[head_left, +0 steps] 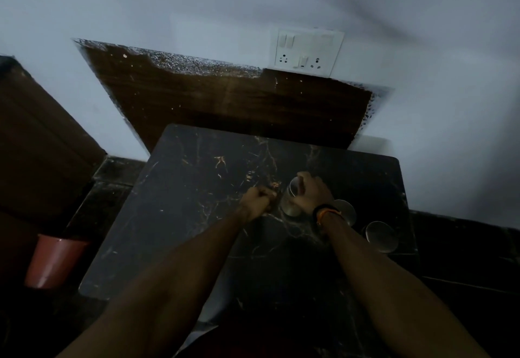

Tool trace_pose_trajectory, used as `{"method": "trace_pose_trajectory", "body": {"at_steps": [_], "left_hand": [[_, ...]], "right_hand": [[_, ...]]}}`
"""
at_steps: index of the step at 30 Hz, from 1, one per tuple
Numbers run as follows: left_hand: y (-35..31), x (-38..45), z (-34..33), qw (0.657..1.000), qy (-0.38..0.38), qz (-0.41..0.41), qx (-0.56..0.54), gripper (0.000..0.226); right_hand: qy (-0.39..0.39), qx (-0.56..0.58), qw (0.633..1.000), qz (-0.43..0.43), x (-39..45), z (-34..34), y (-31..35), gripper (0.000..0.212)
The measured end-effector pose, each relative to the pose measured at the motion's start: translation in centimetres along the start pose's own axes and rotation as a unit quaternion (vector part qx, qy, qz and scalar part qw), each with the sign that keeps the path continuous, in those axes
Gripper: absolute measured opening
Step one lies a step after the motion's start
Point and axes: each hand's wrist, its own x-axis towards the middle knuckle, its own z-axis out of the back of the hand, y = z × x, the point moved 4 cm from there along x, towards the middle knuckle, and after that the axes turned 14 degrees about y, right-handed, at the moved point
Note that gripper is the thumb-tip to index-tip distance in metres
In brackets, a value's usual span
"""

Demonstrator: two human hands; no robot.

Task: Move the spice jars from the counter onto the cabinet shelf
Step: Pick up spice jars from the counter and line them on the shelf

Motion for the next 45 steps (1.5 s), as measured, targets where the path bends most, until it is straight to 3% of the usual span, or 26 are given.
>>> {"method": "trace_pose_trajectory", "body": {"at_steps": [6, 11, 16, 24, 28, 32, 35, 38, 41, 45], "left_hand": [[1.0, -0.9, -1.4, 0.967, -0.012, 0.024, -0.253, 0.048], [1.3, -1.7, -3.2, 0.9, 0.092, 0.032, -0.425, 0.069], [-0.7, -3.2, -3.6, 0.859, 0.138, -0.036, -0.492, 0.065], [-3.8, -4.3, -2.7, 0.843, 0.163, -0.168, -0.484, 0.062], [-5.8, -4.9, -3.2, 0.868, 0.178, -0.236, -0.399, 0.065], [-7.7, -5.9, -3.6, 0.897, 0.119, -0.285, -0.317, 0.068], [-9.2, -6.7, -3.7, 0.909, 0.086, -0.313, -0.262, 0.068], [-10.7, -7.3, -3.5, 0.888, 0.105, -0.323, -0.31, 0.053], [-12.1, -7.5, -3.5, 0.878, 0.141, -0.308, -0.34, 0.054], [-13.1, -7.8, -3.8, 0.871, 0.19, -0.309, -0.332, 0.067]], "right_hand": [[0.029, 0.174, 0.978, 0.108, -2.0, 2.6, 1.5, 0.077], [0.073, 0.298, 0.929, 0.206, -4.6, 4.7, 2.6, 0.067], [0.082, 0.375, 0.891, 0.241, -5.6, 6.2, 3.1, 0.074], [0.012, 0.533, 0.809, 0.247, -6.1, 7.2, 4.3, 0.086], [-0.011, 0.576, 0.785, 0.227, -6.3, 7.5, 5.7, 0.092], [-0.039, 0.587, 0.776, 0.225, -6.7, 8.0, 6.6, 0.099], [-0.041, 0.606, 0.755, 0.249, -7.2, 8.8, 7.1, 0.086], [-0.041, 0.637, 0.715, 0.285, -8.2, 9.9, 7.7, 0.071], [-0.021, 0.662, 0.679, 0.318, -9.1, 10.8, 8.5, 0.066], [-0.017, 0.653, 0.679, 0.335, -10.0, 11.5, 9.0, 0.062]]}}
